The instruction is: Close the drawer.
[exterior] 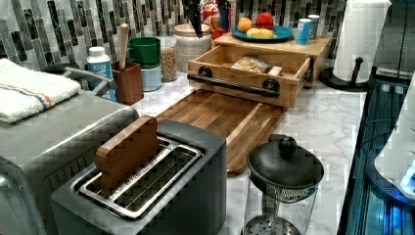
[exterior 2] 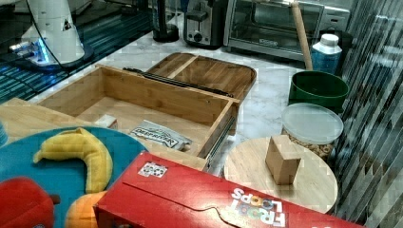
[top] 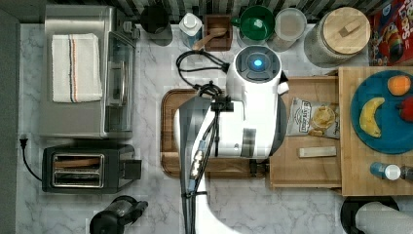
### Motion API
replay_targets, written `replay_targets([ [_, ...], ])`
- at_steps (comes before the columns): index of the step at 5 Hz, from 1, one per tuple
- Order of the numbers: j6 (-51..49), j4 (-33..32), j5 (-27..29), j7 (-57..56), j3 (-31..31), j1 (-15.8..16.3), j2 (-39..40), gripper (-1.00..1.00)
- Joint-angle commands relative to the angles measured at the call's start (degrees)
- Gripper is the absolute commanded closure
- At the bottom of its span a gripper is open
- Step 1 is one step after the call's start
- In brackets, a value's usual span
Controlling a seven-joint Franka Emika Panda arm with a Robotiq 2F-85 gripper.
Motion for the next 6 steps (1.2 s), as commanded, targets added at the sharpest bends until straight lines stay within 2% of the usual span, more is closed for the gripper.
replay_targets([
  [1, 8.6, -10.7, 1.6, -7.8, 3.7, 2.3, -5.1, 1.00],
  [2, 14.3, -14.4, 3.1, -9.6, 4.5, 1.6, -4.5, 1.00],
  [3, 17.6, -14.8, 3.9, -8.3, 5.3, 0.5, -1.7, 1.00],
  [4, 22.5, -14.4, 0.9, -4.2, 4.6, 0.0, 1.5, 1.00],
  [6, 22.0, -13.5, 0.0, -4.0, 3.6, -1.4, 3.7, 1.00],
])
